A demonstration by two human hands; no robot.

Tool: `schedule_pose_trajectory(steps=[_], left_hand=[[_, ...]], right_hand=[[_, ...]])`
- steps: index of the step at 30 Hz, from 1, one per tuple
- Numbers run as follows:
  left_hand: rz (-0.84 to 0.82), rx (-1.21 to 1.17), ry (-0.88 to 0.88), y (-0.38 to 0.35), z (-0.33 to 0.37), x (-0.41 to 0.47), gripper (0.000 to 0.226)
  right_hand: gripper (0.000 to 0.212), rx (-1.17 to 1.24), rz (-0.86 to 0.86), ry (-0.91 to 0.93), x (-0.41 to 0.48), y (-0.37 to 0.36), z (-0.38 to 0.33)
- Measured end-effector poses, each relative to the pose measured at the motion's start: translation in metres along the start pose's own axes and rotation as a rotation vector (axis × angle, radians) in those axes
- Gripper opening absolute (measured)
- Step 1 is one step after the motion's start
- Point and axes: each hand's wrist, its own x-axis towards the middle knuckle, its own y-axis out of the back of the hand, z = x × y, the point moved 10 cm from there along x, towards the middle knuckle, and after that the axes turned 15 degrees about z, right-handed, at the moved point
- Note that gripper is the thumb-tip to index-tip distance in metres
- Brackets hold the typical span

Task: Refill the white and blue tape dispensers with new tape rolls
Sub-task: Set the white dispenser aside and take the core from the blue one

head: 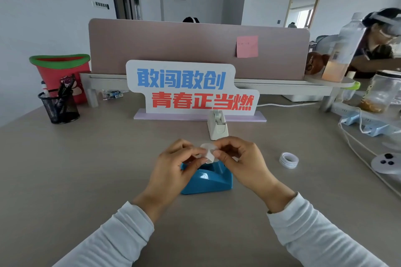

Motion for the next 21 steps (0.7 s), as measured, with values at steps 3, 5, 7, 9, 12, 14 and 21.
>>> schedule_pose_trajectory(steps=[3, 5, 7, 9, 12, 14, 21], left_hand=[[-0.022, -0.046, -0.005, -0.008, 0.007, -0.001, 0.023], [-0.027, -0.069, -0.003, -0.011, 0.010, -0.001, 0.025], [-0.036, -0.095, 0.008, -0.012, 0.012, -0.002, 0.025], [-0.042, -0.104, 0.010, -0.013, 0.013, -0.002, 0.026], [-0.032, -0.091, 0.002, -0.014, 0.015, 0.000, 0.027], [-0.010, -0.094, -0.005, -0.012, 0.017, 0.001, 0.026], [0.071, -0.144, 0.112, -0.016, 0.009, 0.008, 0.032]], right_hand=[[0.021, 0.010, 0.013, -0.001, 0.001, 0.003, -0.001], [0.020, 0.023, 0.020, 0.001, 0.001, 0.006, -0.001], [0.021, 0.036, 0.025, 0.001, 0.000, 0.008, -0.001], [0.022, 0.042, 0.033, -0.007, 0.000, 0.010, 0.001], [0.019, 0.031, 0.052, -0.009, 0.001, 0.013, 0.005], [0.017, 0.039, 0.061, -0.018, 0.002, 0.014, 0.008], [0.014, 0.013, 0.160, -0.050, 0.008, 0.040, 0.018]])
